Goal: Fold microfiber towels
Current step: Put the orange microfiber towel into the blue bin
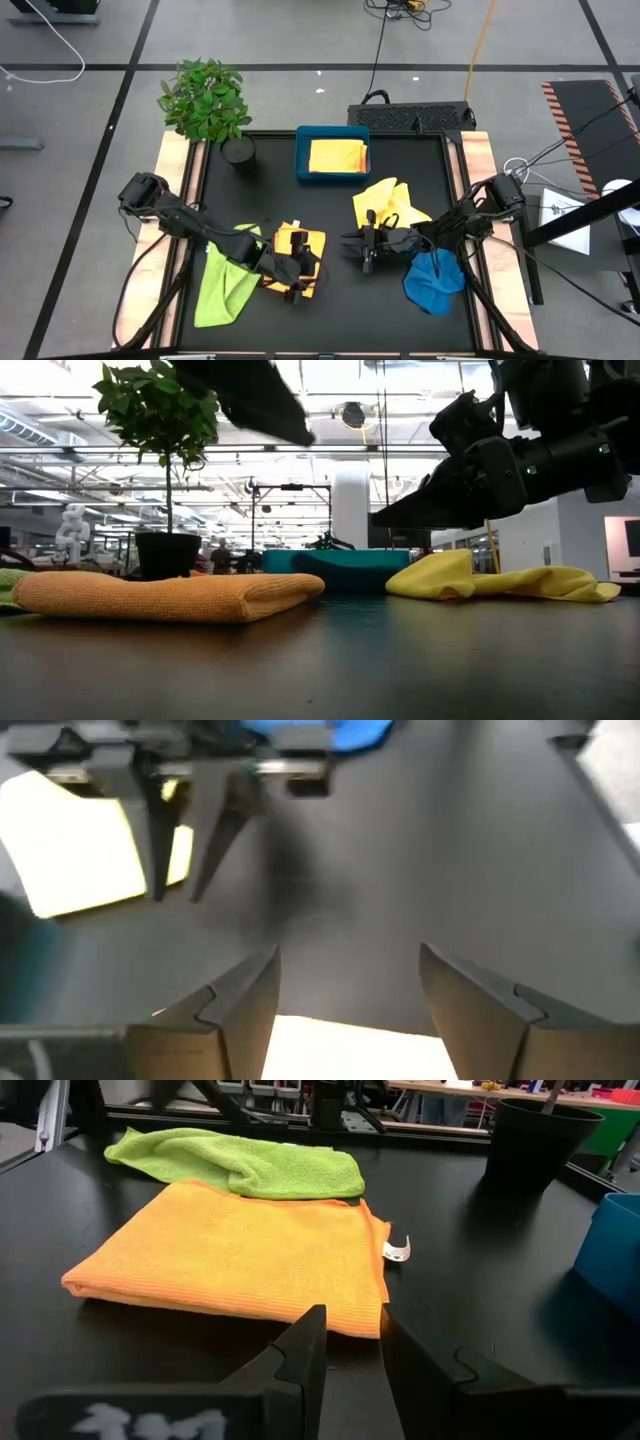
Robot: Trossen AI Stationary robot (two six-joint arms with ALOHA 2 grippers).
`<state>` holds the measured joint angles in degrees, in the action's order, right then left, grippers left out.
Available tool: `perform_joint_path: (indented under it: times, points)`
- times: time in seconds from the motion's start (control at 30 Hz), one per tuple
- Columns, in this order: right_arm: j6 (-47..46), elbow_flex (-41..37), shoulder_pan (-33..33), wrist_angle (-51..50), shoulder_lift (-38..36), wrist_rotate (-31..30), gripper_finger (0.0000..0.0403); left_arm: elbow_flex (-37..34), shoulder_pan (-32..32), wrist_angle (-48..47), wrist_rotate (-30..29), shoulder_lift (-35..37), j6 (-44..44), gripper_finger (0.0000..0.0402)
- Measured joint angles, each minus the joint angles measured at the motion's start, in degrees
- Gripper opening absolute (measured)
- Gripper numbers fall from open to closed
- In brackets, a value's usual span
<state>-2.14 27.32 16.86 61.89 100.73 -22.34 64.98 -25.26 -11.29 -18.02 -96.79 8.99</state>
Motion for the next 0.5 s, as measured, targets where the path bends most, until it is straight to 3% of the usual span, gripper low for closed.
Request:
perform_joint_path:
  times: [0.3, 0.5]
  points:
    - [-0.01, 0.01, 0.00, 0.53, 0.01, -0.01, 0.0091, 0.49, -7.96, 1.85, -1.31, -0.80, 5.72, 0.0208]
    - [-0.18, -0.01, 0.00, 1.42, 0.02, -0.03, 0.0091, 0.48, -10.40, 2.01, -1.50, -6.87, 8.17, 0.0183]
